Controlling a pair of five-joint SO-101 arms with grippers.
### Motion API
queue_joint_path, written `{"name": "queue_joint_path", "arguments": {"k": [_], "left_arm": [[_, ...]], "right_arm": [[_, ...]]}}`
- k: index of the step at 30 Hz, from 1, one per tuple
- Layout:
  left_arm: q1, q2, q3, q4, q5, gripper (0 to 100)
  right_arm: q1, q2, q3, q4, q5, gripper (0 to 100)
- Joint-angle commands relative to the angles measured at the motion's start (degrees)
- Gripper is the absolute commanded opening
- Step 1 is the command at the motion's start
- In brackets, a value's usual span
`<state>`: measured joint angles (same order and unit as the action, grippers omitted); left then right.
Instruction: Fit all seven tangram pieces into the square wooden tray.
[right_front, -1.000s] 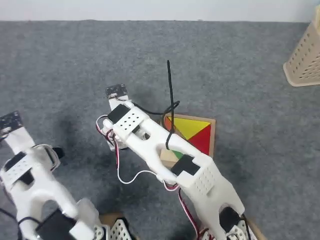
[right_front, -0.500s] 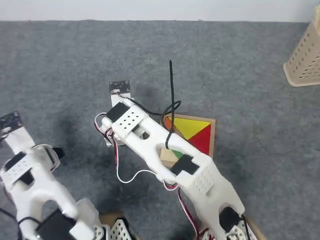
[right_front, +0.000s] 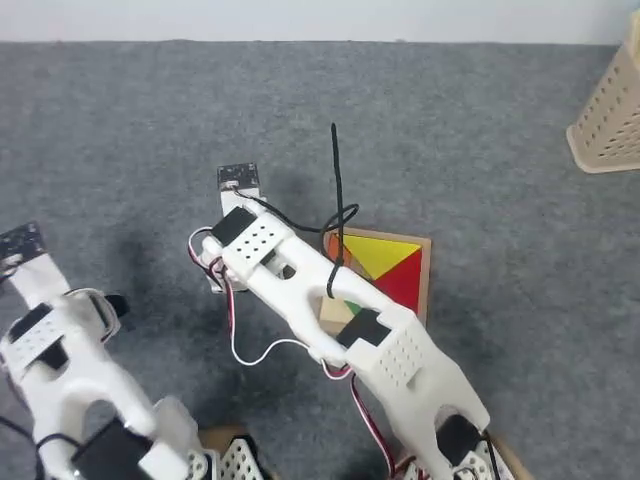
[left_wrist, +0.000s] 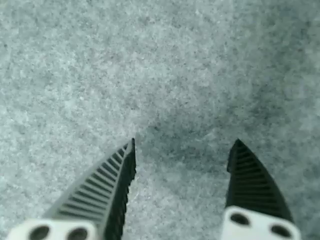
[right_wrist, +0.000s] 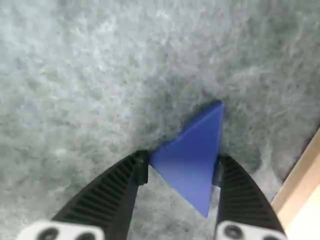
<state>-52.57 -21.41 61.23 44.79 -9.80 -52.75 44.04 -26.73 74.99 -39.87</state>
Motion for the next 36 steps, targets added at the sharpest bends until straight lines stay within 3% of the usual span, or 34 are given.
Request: {"name": "queue_joint_path", "arguments": {"k": [1, 7, 16, 29, 36], "left_arm": [[0.4, -2.2, -0.1, -1.1, 0.3, 28], [0.4, -2.2, -0.1, -1.1, 0.3, 28], [0.4, -2.2, 0.0, -1.1, 0.3, 28], [0.3, -2.2, 0.0, -1.1, 0.3, 28], [0.3, -2.2, 0.0, -1.1, -1.2, 28]], "right_arm": [[0.9, 1.5, -2.2, -1.2, -0.5, 20.5], [1.0, 1.5, -2.2, 0.7, -0.4, 10.2], [4.9, 0.1, -4.7, 9.0, -0.1, 10.4], [5.8, -13.9, -6.2, 22.1, 13.4, 8.4], [10.2, -18.3, -4.4, 25.9, 19.7, 8.4]]}}
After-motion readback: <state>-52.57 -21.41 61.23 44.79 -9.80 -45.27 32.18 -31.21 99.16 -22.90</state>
